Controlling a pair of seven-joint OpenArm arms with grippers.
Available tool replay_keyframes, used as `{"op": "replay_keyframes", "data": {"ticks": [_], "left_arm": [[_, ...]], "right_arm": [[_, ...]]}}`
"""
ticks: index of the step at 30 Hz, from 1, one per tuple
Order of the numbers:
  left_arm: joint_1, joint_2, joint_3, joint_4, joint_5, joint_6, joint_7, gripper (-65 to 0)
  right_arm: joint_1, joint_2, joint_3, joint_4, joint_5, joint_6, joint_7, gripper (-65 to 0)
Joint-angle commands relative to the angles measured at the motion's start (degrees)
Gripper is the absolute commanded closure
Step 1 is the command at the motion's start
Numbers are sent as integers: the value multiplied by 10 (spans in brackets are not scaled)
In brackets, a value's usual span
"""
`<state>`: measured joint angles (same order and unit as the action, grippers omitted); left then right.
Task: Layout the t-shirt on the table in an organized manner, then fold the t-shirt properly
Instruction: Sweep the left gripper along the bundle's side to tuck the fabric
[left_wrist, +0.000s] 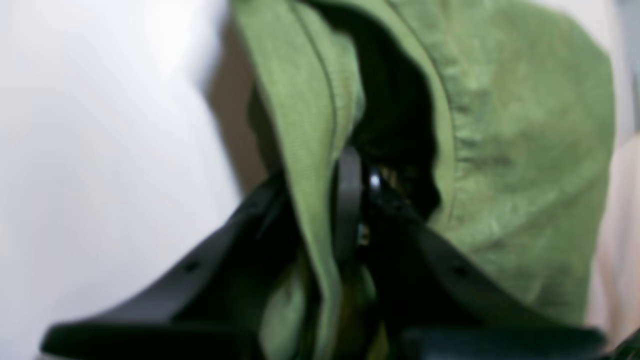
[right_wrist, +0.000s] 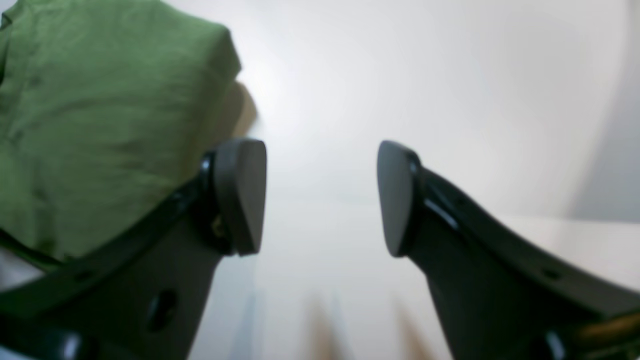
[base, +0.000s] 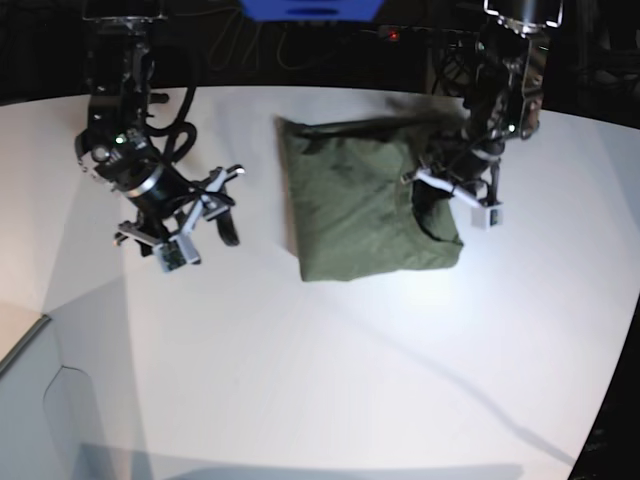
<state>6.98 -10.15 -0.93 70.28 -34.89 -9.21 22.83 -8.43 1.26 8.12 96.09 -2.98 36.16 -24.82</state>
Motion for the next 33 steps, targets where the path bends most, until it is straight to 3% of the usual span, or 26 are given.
{"op": "replay_keyframes", "data": {"ticks": [1, 5, 9, 13, 17, 20, 24, 33], "left_arm": [[-25, -4, 24, -11, 24, 12, 33, 0], [-139, -29, 174, -51, 96, 12, 73, -1], [-260, -31, 342, -115, 167, 5, 76, -1], [-361, 5, 476, -171, 215, -90, 70, -1], [-403, 58, 552, -220, 282, -192, 25, -1], [-410, 105, 579, -261, 359, -225, -8, -1], [-409, 154, 578, -303, 443, -231, -19, -1], [-410, 156, 564, -311, 466, -230, -12, -1]], "right_arm": [[11, 2, 12, 12, 9, 0, 11, -352], [17, -1, 66, 12, 10, 0, 10, -350], [17, -1, 106, 13, 10, 0, 11, -350], [17, -1, 139, 13, 10, 0, 11, -350], [13, -2, 169, 13, 10, 0, 11, -349], [12, -9, 195, 9, 10, 0, 11, -349], [12, -13, 224, 9, 10, 0, 11, -349], [11, -13, 229, 9, 10, 0, 10, -349]]}}
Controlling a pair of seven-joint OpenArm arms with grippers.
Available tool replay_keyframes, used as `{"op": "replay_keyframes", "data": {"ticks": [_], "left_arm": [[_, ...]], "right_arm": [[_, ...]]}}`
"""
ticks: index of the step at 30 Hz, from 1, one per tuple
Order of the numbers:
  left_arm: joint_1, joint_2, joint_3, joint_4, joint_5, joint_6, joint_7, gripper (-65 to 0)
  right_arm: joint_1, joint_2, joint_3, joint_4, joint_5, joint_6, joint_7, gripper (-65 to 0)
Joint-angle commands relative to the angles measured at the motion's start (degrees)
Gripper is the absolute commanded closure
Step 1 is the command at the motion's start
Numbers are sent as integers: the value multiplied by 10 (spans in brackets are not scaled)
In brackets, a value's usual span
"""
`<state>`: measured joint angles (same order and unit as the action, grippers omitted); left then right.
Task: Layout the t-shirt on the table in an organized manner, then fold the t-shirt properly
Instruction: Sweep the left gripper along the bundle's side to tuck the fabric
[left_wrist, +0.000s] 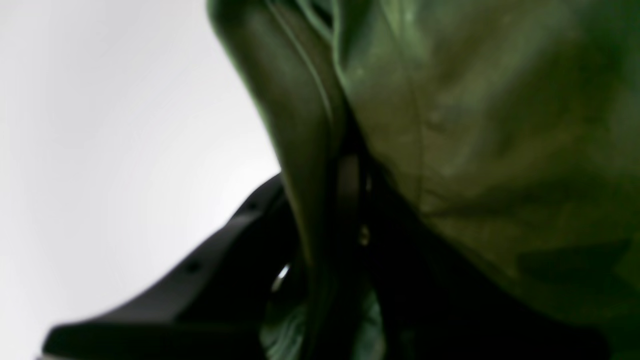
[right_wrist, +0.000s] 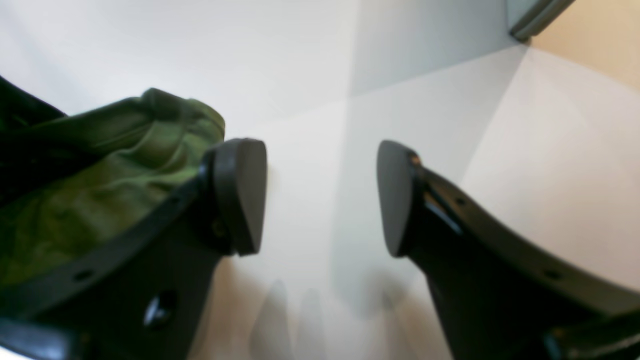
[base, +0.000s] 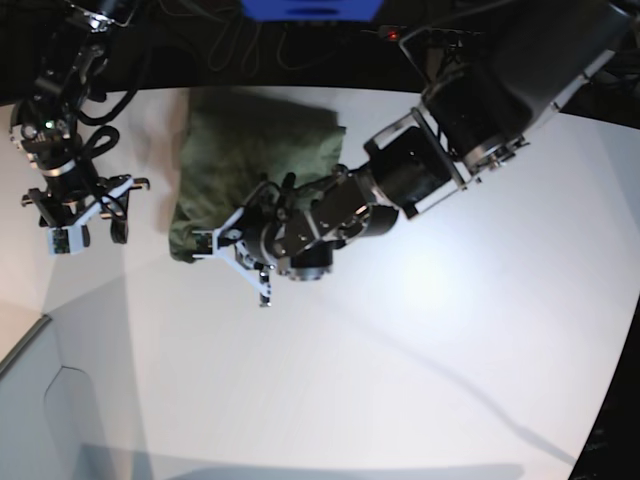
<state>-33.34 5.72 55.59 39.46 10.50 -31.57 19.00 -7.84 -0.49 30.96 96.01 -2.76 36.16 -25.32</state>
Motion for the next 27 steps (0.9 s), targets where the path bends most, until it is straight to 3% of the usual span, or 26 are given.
{"op": "replay_keyframes", "data": {"ticks": [1, 5, 15, 17, 20, 22, 24, 27], "left_arm": [[-7, -7, -17, -3, 13, -7, 29, -1], [-5, -16, -68, -2, 15, -8, 33, -1], [-7, -14, -61, -2, 16, -8, 38, -21], [-9, -13, -61, 1, 16, -8, 57, -93], [-10, -18, -61, 59, 16, -8, 82, -258], [-8, -36, -64, 115, 16, -8, 93, -343], [-8, -53, -65, 180, 16, -8, 109, -381], [-9, -66, -65, 270, 16, -8, 148, -380]], "right_arm": [[5, 4, 0, 10, 8, 0, 15, -349], [5, 4, 0, 10, 8, 0, 14, -349], [5, 0, -2, 10, 8, 0, 15, -349], [5, 0, -2, 10, 8, 0, 15, -349], [6, 0, -2, 10, 8, 0, 15, -349], [8, 0, -1, 10, 8, 0, 16, -350], [8, 1, -1, 14, 8, 0, 16, -350], [7, 1, -1, 15, 8, 0, 16, -351]]}}
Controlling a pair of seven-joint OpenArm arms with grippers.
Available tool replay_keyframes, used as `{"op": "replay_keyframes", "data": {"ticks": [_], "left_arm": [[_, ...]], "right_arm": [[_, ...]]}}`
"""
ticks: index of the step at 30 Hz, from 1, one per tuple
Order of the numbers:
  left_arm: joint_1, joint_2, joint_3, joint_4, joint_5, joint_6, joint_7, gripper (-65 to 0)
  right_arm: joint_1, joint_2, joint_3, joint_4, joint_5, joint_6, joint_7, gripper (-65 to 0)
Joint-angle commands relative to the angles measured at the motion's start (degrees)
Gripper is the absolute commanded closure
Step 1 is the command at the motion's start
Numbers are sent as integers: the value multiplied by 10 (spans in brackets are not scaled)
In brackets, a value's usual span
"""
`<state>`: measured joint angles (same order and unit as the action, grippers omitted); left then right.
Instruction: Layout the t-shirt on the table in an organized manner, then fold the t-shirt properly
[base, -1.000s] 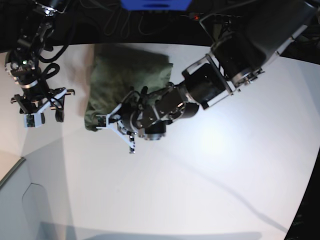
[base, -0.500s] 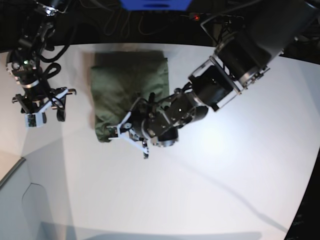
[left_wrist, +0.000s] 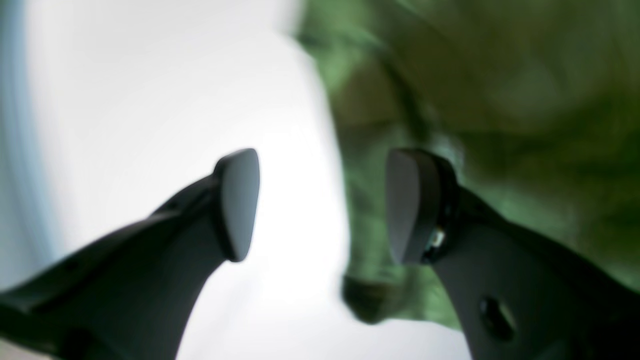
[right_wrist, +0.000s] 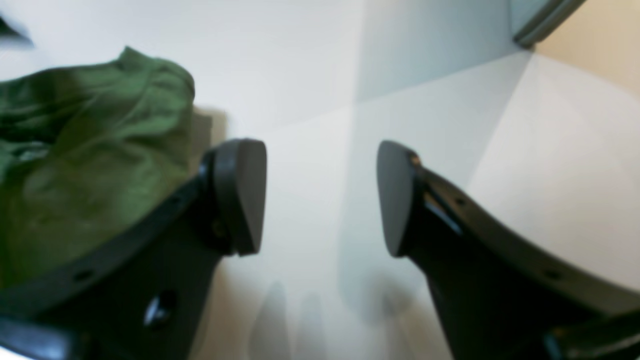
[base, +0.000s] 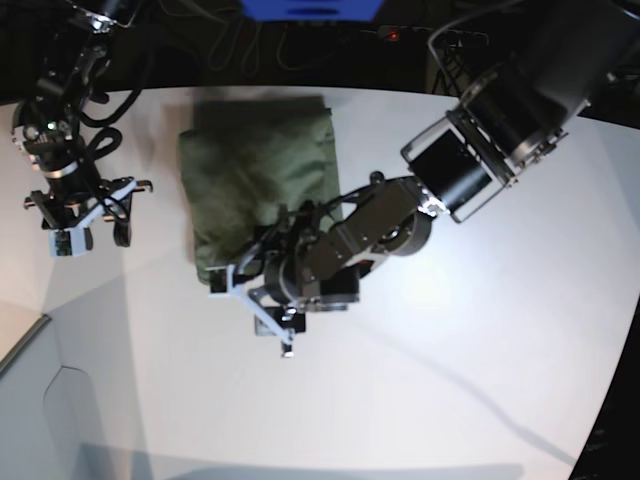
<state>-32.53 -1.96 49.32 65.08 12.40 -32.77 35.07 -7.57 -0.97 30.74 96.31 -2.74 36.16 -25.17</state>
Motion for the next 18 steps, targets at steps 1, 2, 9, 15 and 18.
{"op": "replay_keyframes", "data": {"ticks": [1, 2, 9, 15, 18], "left_arm": [[-17, 2, -2, 40, -3, 4, 2, -380], [-18, -5, -3, 71, -3, 4, 16, -380], [50, -67, -140, 267, -3, 4, 146, -379], [247, -128, -430, 413, -9, 3, 165, -271], [364, -124, -575, 467, -10, 3, 165, -108]], "right_arm": [[3, 6, 2, 12, 8, 0, 15, -351], [2, 6, 3, 15, 8, 0, 15, -351], [-48, -10, 72, 63, 8, 0, 10, -346], [-115, -56, 156, 72, 8, 2, 15, -187], [-149, -73, 181, 69, 9, 3, 15, -59]]}}
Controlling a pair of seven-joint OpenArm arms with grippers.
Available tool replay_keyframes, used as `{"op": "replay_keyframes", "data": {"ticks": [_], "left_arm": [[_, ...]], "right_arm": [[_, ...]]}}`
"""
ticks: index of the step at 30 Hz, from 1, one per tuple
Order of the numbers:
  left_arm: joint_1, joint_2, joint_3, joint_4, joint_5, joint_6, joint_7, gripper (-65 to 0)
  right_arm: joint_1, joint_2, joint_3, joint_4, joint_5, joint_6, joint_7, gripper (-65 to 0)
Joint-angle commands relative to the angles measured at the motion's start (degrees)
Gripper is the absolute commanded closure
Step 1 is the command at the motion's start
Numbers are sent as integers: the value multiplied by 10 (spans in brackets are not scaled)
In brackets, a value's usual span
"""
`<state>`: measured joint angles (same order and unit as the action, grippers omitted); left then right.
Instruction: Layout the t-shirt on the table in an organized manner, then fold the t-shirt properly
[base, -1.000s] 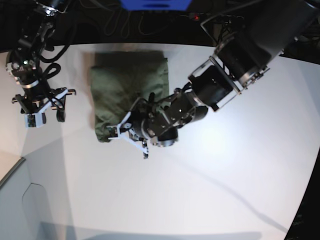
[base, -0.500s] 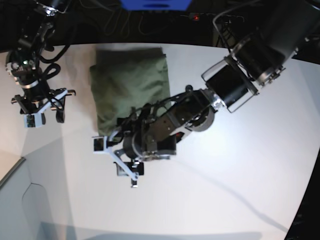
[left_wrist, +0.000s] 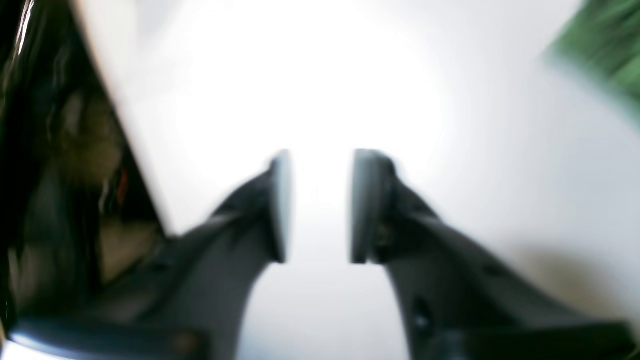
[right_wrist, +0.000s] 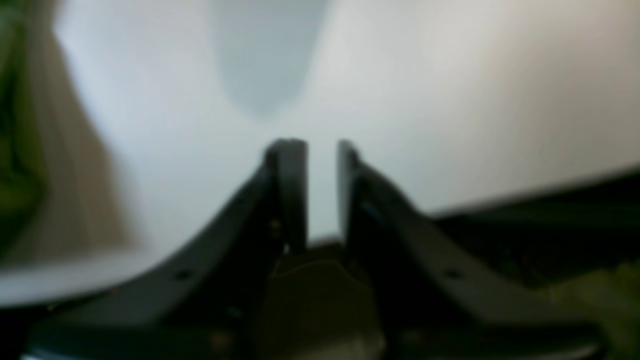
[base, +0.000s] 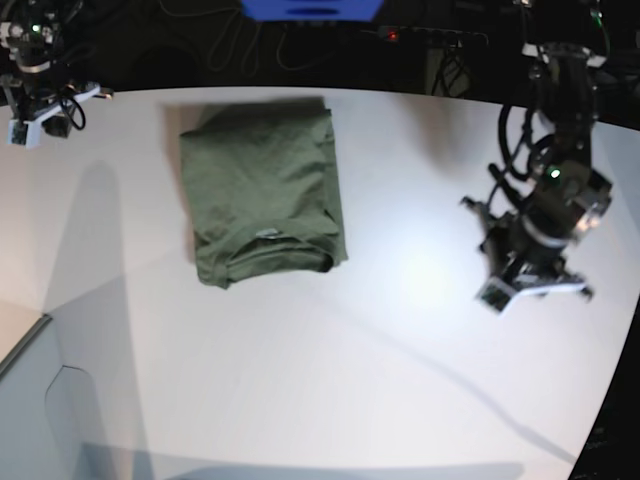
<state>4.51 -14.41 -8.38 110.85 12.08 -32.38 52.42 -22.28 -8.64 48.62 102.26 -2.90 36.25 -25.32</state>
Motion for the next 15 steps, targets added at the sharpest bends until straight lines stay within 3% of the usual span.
{"op": "replay_keyframes", "data": {"ticks": [1, 2, 3, 7, 12, 15], "left_arm": [[35, 12, -44, 20, -7, -1, -9, -41], [72, 26, -89, 24, -7, -1, -9, 0], [107, 38, -130, 24, -7, -1, -12, 0], [216, 91, -252, 7, -7, -2, -16, 0], [288, 128, -283, -81, -7, -2, -24, 0], [290, 138, -281, -217, -7, -2, -101, 0]], "right_arm": [[-18, -3, 5, 9, 10, 9, 16, -22], [-34, -4, 6, 8, 10, 25, 15, 0], [-47, -4, 6, 8, 11, 38, 12, 0], [-91, -4, 3, -45, 27, 38, 11, 0], [-91, 8, -12, -212, 26, 38, 17, 0], [-72, 46, -52, -335, 25, 38, 20, 0]]}}
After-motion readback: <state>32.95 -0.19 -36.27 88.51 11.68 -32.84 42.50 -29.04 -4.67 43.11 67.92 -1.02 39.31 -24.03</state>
